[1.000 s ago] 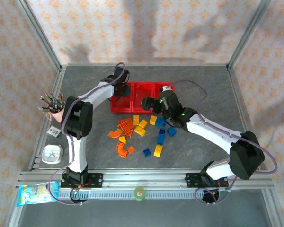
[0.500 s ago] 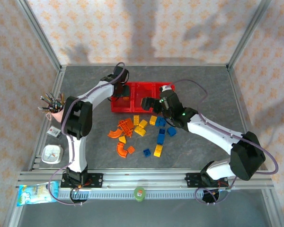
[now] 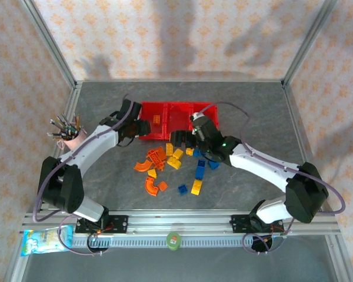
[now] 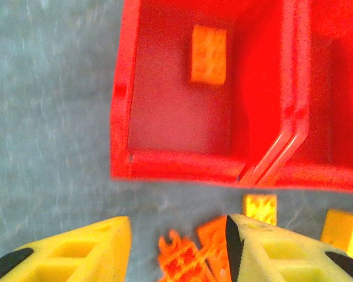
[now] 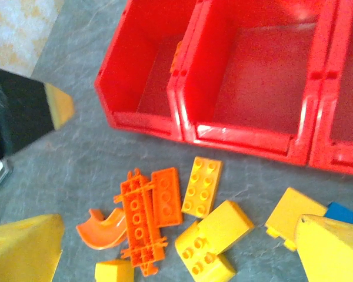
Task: Sort the legos into containers by color
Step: Place the lego in the container, then pick up the lego from the center of the table.
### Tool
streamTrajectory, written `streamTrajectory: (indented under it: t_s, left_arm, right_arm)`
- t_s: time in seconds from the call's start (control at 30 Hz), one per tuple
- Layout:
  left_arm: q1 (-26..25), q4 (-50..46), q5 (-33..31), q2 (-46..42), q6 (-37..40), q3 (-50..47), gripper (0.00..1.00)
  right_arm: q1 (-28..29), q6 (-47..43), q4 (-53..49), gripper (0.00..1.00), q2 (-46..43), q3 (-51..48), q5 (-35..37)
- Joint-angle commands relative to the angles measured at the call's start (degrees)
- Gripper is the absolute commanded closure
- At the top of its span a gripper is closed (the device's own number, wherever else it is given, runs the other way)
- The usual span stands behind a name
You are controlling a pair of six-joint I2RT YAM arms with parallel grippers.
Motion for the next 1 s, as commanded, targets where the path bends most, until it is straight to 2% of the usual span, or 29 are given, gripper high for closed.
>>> streamTrajectory:
  t_s: [0.0,0.3,0.43,0.83,0.97]
  left_arm:
    - [-2.6,0.99,1.29,-3.87,-5.51,-5.22,0.52]
    - [-11.45,3.76,-1.61,-5.12,-19.14,-11.83,0.51]
    - [-13.37,5.97,-2.83,-3.15,-23.28,-13.37,0.51]
    - [-14.28,6.94,-7.77,4.27,-25.61,-11.81,0.49]
    - [-14.31,9.09,-6.96,6.21,-25.66,-12.07,0.49]
  right_arm:
    - [1.76,1.73,-0.67,0.0,0.56,-2.33,0.02]
    - [2.22,3.7,1.06,0.0,-0.47,-7.13,1.19]
    - [2.13,3.52,1.29,0.0,-1.31,-8.17,2.12]
    - [1.86,2.51,1.42,0.0,-1.28,-8.01,2.85]
    - [1.75,2.27,1.45,0.0,-1.28,-7.98,2.77]
